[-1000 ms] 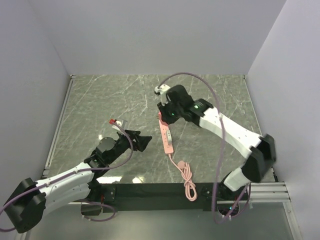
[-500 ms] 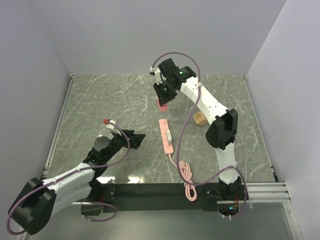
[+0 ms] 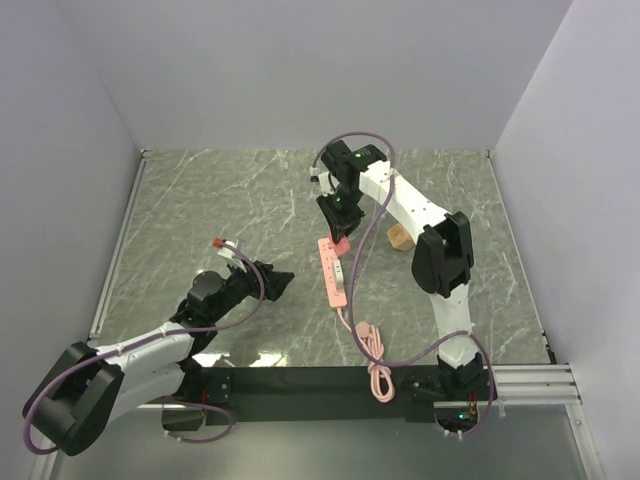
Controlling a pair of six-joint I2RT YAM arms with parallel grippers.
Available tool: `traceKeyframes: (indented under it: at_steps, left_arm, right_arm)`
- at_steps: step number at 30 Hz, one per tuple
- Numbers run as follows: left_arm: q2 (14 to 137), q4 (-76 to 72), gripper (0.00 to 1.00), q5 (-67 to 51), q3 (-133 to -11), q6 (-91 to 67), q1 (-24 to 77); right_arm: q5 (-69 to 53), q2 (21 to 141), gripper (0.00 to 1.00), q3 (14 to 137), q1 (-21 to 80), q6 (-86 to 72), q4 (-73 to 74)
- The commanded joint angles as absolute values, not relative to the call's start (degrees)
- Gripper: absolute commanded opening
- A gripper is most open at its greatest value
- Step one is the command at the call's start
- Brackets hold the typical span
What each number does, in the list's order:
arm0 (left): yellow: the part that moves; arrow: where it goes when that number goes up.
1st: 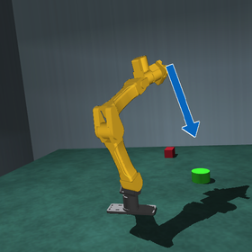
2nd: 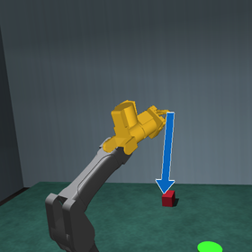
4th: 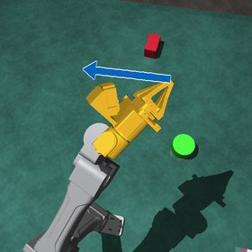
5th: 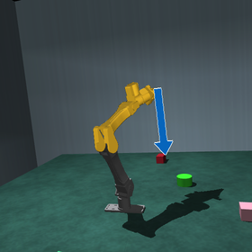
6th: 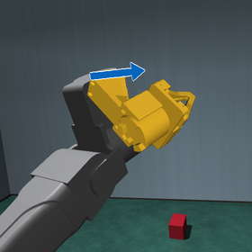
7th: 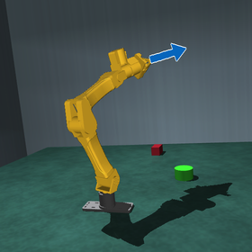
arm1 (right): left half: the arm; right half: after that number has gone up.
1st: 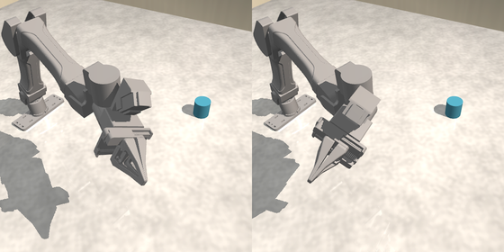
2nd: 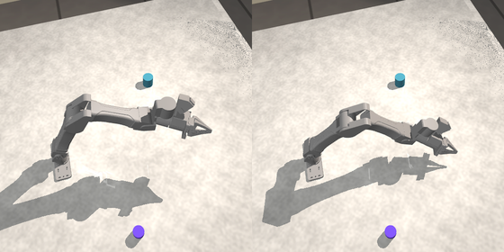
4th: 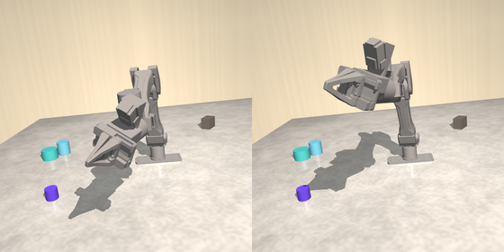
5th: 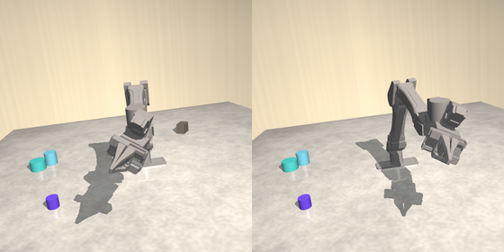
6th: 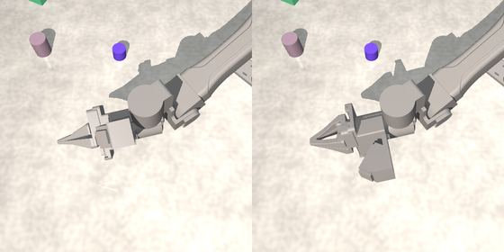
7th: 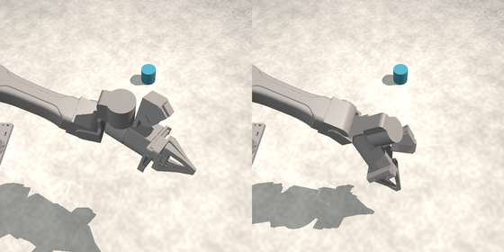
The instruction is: Insert the plug
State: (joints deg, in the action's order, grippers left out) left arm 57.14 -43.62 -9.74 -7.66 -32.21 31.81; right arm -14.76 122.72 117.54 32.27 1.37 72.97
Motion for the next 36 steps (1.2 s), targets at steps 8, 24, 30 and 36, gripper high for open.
traceKeyframes:
  at_steps: [8, 24, 30, 36]
  left_arm:
    - [58.53, -47.99, 0.86, -12.75, -8.00, -32.34, 31.55]
    - [59.79, -56.79, 0.84, -25.48, -9.31, -26.99, 31.55]
    - [55.37, -49.05, 0.85, -27.94, -12.48, -23.03, 31.55]
    - [54.15, -47.20, 0.84, -35.59, -14.85, -23.11, 31.73]
  right_arm:
    - [-15.12, 126.82, 0.00, 119.97, 31.91, 0.88, 74.18]
    - [-27.67, 107.33, 0.00, 110.15, 32.61, 13.18, 58.57]
    - [-38.02, 100.20, 0.00, 102.32, 34.27, 19.59, 60.82]
    - [-45.79, 95.28, 0.00, 92.29, 39.28, 26.54, 62.93]
